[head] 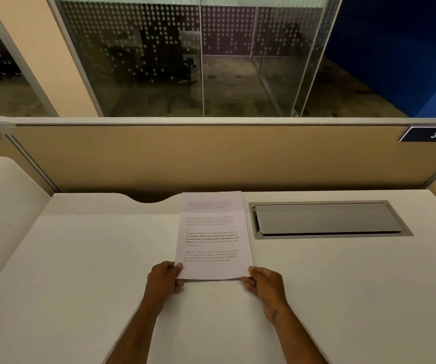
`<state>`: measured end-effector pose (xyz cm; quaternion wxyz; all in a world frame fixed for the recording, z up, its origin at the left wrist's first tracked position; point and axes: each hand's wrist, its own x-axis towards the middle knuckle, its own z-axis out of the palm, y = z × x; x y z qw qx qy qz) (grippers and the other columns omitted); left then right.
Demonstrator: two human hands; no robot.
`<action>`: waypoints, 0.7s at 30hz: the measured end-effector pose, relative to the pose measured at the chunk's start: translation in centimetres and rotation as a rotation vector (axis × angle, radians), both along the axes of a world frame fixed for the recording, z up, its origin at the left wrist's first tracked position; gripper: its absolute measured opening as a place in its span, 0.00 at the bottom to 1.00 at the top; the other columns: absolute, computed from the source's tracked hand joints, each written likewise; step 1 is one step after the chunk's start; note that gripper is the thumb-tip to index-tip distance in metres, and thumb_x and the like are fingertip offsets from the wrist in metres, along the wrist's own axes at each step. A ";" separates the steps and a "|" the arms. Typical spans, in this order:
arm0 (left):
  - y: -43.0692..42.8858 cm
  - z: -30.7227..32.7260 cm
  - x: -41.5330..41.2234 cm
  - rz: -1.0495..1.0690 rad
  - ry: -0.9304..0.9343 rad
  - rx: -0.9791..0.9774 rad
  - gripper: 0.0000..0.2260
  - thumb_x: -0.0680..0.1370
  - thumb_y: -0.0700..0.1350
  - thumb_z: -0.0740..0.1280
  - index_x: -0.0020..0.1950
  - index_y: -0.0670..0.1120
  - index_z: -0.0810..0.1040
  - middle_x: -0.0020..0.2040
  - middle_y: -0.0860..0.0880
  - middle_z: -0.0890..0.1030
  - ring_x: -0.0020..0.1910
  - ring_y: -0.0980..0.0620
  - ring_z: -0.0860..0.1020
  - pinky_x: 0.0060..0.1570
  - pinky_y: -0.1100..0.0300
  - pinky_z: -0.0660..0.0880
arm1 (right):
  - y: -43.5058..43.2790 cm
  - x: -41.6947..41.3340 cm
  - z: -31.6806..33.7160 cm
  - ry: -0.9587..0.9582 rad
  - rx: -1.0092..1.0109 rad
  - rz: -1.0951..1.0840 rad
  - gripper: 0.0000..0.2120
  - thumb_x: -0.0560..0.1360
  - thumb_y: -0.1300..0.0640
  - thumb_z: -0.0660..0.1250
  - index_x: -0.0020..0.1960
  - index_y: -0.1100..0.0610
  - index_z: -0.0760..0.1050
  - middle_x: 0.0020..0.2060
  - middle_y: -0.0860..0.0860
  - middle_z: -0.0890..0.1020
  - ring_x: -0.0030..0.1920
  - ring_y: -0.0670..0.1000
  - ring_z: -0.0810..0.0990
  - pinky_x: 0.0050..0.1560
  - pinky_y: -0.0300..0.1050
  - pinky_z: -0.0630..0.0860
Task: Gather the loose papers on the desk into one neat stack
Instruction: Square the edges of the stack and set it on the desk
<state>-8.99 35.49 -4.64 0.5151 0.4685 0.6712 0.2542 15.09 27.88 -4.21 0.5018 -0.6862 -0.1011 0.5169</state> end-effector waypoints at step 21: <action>-2.8 0.1 1.3 0.226 0.183 0.103 0.08 0.78 0.45 0.69 0.50 0.45 0.87 0.35 0.48 0.86 0.42 0.46 0.83 0.52 0.52 0.77 | -0.5 -0.9 -1.4 -0.450 -0.094 -0.075 0.06 0.75 0.63 0.70 0.48 0.63 0.85 0.33 0.54 0.86 0.32 0.50 0.84 0.46 0.51 0.84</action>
